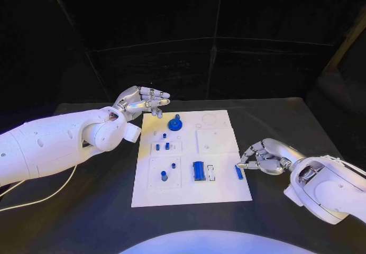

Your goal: Assemble the parts on the task board

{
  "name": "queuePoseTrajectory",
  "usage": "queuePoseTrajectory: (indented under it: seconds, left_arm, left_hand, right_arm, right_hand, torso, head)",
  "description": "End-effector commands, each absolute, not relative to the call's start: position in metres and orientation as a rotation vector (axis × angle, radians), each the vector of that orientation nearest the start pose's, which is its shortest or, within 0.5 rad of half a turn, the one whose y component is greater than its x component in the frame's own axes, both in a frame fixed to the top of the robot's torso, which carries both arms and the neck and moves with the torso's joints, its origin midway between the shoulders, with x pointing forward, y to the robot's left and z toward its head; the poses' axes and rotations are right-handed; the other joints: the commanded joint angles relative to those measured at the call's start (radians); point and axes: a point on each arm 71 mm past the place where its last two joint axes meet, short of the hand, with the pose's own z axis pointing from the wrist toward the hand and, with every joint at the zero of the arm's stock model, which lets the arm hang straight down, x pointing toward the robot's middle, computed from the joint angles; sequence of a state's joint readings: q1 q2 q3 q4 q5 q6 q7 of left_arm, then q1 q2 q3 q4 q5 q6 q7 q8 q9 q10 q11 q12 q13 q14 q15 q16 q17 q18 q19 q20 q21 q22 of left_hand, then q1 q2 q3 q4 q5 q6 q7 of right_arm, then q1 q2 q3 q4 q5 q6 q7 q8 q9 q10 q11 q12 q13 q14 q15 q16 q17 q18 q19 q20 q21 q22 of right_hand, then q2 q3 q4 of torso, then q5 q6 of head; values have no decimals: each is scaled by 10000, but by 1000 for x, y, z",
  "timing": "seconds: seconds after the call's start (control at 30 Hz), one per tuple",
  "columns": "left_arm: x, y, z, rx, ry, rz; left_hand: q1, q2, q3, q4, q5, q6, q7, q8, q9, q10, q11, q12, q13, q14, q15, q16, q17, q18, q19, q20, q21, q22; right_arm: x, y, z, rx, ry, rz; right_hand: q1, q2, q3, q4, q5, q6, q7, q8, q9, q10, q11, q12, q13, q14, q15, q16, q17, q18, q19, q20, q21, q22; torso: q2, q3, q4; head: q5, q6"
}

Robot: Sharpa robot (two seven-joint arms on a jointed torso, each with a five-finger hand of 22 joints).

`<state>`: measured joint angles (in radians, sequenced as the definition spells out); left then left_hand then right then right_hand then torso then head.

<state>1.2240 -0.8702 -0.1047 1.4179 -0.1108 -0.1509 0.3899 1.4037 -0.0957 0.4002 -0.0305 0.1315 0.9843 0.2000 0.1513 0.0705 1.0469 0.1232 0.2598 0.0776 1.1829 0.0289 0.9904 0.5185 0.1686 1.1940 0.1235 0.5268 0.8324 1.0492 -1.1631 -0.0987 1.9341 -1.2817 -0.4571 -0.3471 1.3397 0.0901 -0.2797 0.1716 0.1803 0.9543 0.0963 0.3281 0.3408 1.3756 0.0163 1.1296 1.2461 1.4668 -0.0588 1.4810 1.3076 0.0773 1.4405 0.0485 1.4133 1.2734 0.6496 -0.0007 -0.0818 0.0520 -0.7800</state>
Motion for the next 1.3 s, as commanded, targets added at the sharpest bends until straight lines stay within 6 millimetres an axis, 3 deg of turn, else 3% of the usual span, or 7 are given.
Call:
queuePoseTrajectory:
  seconds: [0.03, 0.27, 0.8, 1.3]
  left_arm:
    - [500, 245, -193, -9772, 15205, -15278]
    - [500, 245, -194, -9762, 15208, -15312]
    - [499, 247, -194, -9786, 15212, -15283]
    - [499, 248, -194, -9794, 15214, -15275]
  left_hand:
    - [-96, 14, -47, -2, -8, -66, -28, 41, -3, -87, -13, 66, -15, -57, 6, 31, -15, 131, -53, 0, -36, -13]
    - [-96, 14, -47, -2, -8, -66, -28, 41, -3, -87, -13, 66, -15, -57, 6, 31, -15, 131, -53, 0, -36, -13]
    - [-118, 17, -61, 9, -8, -71, -30, 47, -2, -95, -13, 78, -14, -61, 10, 34, -20, 131, -57, 5, -41, -18]
    - [-114, 19, -61, 3, -6, -75, -32, 49, -2, -101, -15, 83, -14, -64, 10, 36, -23, 132, -59, 5, -43, -20]
  right_arm:
    - [371, -250, -230, 2107, 18683, 5129]
    - [376, -246, -235, 1184, 18827, 4325]
    - [376, -229, -253, 189, 19682, 3929]
    - [377, -223, -260, -146, 19875, 3564]
  right_hand:
    - [-4, 1, -60, 12, 232, 192, -24, -82, -47, 10, -27, -27, -2, 688, 31, -62, 881, -149, 14, 60, -44, 1]
    - [56, -92, -160, -9, 309, 333, -48, -150, -88, 25, -47, -56, -14, 682, 13, -85, 854, -146, 8, 43, -58, -17]
    - [340, -185, -234, -171, 537, 426, -46, -325, -173, 111, -58, 61, 93, 692, 0, -77, 892, -159, 32, 26, -36, 39]
    - [426, -141, -234, -207, 673, 480, -51, -381, -200, 125, -61, 80, 117, 697, 0, -69, 914, -163, 42, 27, -27, 60]
  torso:
    - [1, 29, -34]
    - [-5, -1, -28]
    - [-3, 1, -21]
    - [3, -5, -19]
  head:
    - [-59, 14]
    - [-86, 21]
    - [-66, -83]
    - [-56, -96]
